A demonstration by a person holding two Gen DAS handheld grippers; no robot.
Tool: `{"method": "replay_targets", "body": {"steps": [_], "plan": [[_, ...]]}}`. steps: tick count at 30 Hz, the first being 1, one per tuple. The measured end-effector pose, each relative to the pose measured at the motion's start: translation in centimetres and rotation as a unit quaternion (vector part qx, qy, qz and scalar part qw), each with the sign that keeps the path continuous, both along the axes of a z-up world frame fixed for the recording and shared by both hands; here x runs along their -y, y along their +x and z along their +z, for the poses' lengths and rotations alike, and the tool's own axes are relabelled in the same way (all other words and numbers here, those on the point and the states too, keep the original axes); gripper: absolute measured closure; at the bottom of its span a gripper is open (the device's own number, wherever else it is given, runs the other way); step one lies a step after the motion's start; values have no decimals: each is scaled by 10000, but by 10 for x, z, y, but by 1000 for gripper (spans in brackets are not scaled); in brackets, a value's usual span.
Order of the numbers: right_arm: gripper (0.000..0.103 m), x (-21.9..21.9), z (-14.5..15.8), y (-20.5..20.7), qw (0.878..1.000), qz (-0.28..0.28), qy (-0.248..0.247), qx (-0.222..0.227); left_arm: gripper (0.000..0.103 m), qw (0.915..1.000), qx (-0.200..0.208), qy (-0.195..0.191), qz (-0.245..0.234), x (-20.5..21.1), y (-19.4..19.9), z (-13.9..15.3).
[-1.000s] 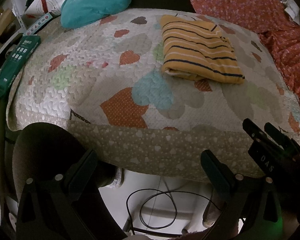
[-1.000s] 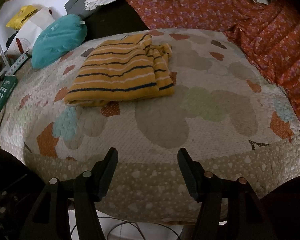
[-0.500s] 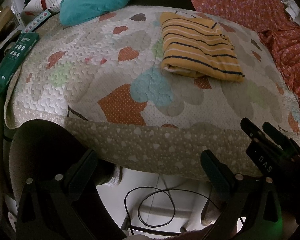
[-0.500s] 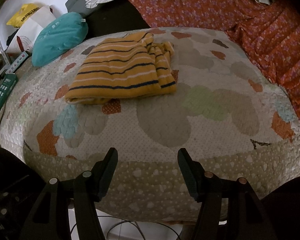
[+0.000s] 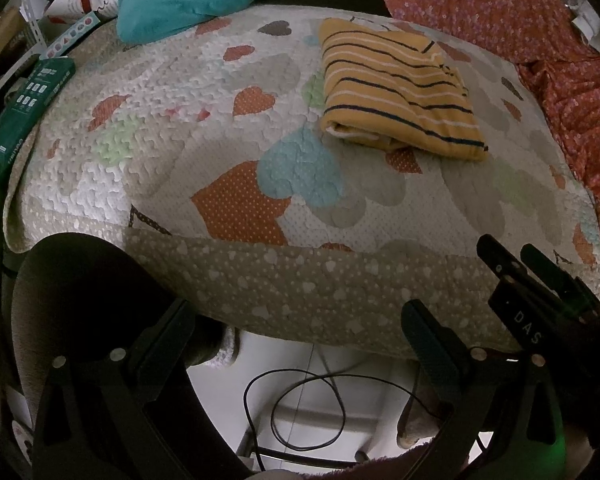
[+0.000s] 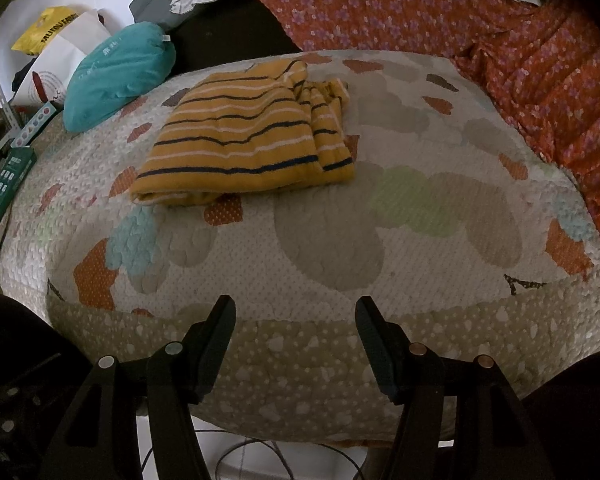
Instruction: Fold small clothes
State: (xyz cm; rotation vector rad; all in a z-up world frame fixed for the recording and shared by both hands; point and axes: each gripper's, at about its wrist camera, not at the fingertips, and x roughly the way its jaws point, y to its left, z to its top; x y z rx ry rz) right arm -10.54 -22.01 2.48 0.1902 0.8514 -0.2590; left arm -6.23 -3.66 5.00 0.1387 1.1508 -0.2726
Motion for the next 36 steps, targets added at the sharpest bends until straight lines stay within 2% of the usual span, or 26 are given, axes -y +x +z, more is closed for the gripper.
{"method": "replay_targets", "body": {"steps": [20,36], "plan": [[37,0,-1,1,10000,6,5,-19,0,10000,-87,2,-47,0,1,-4],[37,-2,-3,1,10000,61,-13,-37,0,9995,-321,-31,-50,-4,5,-13]]}}
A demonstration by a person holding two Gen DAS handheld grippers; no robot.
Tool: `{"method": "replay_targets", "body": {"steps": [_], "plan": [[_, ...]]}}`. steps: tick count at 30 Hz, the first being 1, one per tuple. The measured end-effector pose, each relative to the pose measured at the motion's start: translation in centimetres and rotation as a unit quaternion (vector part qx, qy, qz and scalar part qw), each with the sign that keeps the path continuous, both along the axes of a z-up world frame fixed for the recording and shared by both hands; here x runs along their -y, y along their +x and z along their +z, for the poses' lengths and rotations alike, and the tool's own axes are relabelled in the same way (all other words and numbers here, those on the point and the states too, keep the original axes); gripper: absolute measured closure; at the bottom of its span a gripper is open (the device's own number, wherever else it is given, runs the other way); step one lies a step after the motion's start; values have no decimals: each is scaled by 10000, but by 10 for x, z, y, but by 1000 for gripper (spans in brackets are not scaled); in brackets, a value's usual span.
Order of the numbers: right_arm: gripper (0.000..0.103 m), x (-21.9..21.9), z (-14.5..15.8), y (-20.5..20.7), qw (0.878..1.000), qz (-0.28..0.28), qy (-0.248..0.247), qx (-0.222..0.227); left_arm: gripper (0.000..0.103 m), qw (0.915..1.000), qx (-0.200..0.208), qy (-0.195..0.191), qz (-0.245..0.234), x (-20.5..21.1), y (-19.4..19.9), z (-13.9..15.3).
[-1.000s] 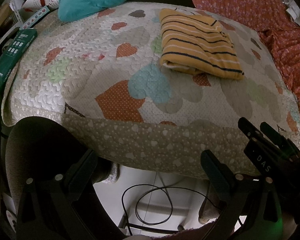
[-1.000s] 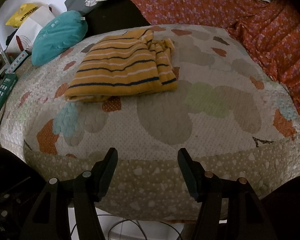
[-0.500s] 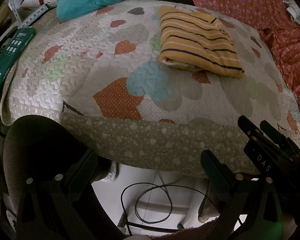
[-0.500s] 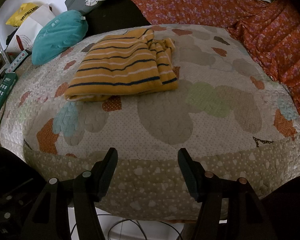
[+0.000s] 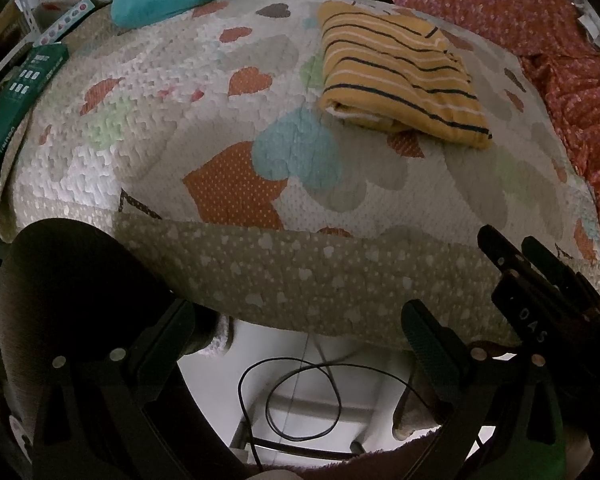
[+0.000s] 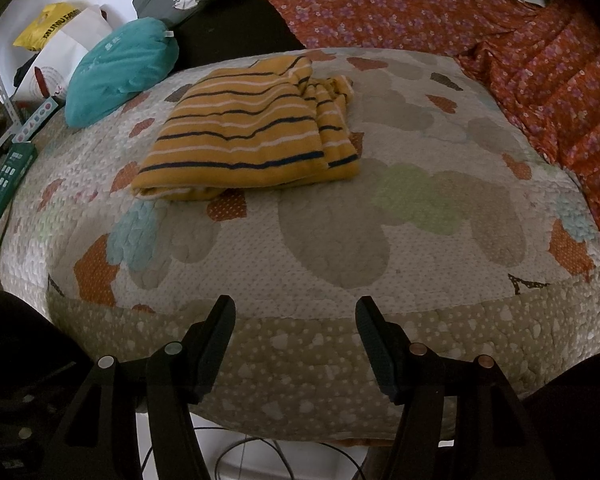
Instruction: Fold small clothes
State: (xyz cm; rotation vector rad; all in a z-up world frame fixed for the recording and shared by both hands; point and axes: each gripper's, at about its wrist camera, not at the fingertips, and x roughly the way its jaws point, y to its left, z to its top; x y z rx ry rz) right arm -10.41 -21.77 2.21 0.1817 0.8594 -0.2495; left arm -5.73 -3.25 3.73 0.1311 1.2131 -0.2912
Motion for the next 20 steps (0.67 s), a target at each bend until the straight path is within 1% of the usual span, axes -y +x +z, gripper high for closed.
{"method": "replay_targets", "body": {"steps": [7,14,20], "plan": [[37,-1,-1,2,10000,63,-57,-45,0,9999,-122,-53,14,1,10,-6],[37,0,-3,5,9999,72,2,-94,0,9998,-79,-179,12,6,28,-8],[37,-1,-5,9,9998,143,-14,-130,0,9999,20,-34,-144,9,21,-11]]}}
